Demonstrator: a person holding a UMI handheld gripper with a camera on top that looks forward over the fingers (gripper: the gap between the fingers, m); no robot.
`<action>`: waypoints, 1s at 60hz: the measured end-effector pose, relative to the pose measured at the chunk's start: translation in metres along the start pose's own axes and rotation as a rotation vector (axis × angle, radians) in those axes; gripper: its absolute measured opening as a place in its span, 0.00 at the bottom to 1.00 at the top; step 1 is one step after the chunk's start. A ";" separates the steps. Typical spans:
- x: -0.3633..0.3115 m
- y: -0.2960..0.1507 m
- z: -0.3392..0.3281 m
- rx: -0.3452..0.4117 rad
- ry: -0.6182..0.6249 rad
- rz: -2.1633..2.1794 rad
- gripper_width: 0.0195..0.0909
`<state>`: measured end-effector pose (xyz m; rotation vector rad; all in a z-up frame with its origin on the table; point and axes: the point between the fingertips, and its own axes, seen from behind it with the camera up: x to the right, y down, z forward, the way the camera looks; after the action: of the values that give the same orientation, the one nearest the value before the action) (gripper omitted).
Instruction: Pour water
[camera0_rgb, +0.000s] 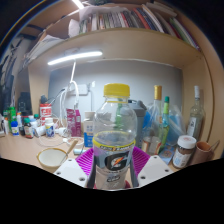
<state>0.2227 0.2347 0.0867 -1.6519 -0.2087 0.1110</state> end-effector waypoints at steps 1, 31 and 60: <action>-0.001 -0.001 0.001 0.013 -0.001 -0.001 0.45; 0.000 0.002 -0.008 -0.017 -0.017 -0.047 0.79; -0.001 -0.015 -0.159 -0.064 -0.008 -0.029 0.91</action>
<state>0.2517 0.0801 0.1164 -1.7120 -0.2440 0.0895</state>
